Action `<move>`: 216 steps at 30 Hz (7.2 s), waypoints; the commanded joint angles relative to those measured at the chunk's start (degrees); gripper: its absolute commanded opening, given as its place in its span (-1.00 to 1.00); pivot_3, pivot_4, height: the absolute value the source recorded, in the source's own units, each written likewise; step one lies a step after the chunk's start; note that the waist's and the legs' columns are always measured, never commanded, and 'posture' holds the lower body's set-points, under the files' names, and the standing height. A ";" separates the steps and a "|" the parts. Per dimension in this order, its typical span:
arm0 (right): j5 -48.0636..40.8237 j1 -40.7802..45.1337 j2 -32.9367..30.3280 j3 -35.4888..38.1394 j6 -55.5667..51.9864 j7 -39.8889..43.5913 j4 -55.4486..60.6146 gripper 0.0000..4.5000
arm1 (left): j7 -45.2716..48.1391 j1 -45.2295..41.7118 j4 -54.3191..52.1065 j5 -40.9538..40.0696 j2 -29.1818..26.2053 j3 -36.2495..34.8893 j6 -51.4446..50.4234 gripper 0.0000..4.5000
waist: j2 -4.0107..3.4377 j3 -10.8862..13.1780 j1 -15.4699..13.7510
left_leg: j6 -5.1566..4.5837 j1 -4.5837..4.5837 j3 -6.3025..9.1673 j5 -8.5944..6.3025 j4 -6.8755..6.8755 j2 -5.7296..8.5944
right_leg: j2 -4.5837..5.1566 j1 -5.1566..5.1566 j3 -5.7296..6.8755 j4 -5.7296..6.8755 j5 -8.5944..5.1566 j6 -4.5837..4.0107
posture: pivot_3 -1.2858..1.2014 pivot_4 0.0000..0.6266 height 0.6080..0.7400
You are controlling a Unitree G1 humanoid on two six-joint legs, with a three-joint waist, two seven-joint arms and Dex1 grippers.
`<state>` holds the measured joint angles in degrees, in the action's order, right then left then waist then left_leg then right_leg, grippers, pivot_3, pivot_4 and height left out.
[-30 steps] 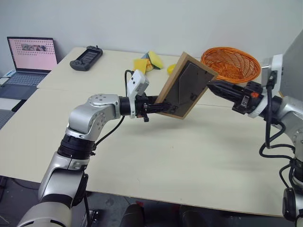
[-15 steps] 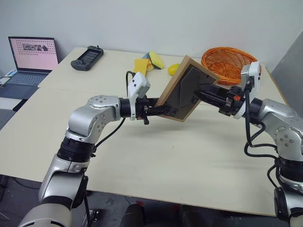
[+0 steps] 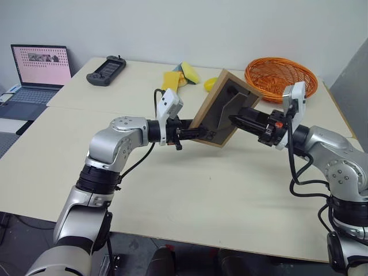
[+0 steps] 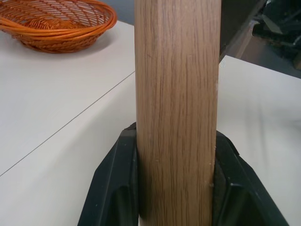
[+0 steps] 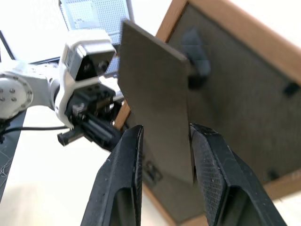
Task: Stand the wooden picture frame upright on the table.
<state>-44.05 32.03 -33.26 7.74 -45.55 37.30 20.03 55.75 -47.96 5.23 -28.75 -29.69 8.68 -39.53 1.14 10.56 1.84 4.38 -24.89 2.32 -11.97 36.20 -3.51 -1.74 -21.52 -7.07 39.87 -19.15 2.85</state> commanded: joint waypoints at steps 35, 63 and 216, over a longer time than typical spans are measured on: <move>-0.81 2.63 -0.91 3.35 1.15 -0.09 1.13 -0.28 | 1.54 -2.98 0.08 0.41 1.85 -3.34 0.66 -0.42 | 0.00 0.00 0.01 | -0.01 0.00 0.01 0.01 0.05 0.00 | 0.00 0.01 0.00 0.04 0.00 0.00 | 0.03 -0.52 1.00; 18.71 -10.11 -10.44 -3.51 14.26 -2.60 2.71 -0.28 | 0.92 -7.23 4.62 -0.43 2.93 -6.32 -3.90 -0.42 | 0.00 0.00 0.03 | -0.02 0.00 0.00 0.01 0.11 0.02 | 0.00 0.01 0.00 0.06 0.00 0.00 | 0.03 -0.52 1.00; 27.65 7.78 9.14 -24.39 76.37 -3.43 -49.25 -0.40 | -11.45 39.96 -41.98 -31.96 -28.10 -32.73 -12.95 0.36 | 0.02 0.07 3.13 | -0.04 0.21 0.69 0.16 0.66 0.75 | 0.81 0.34 0.52 1.07 -0.05 -0.04 | 0.03 -0.52 1.00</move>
<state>-11.07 39.96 -25.49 -19.14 35.94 29.23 -33.50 43.93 -10.29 -34.17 -62.32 -56.61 -20.71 -54.13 1.16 10.62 4.97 4.34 -24.69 3.01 -11.81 36.84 -2.74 -0.93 -21.18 -6.55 40.94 -19.21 2.80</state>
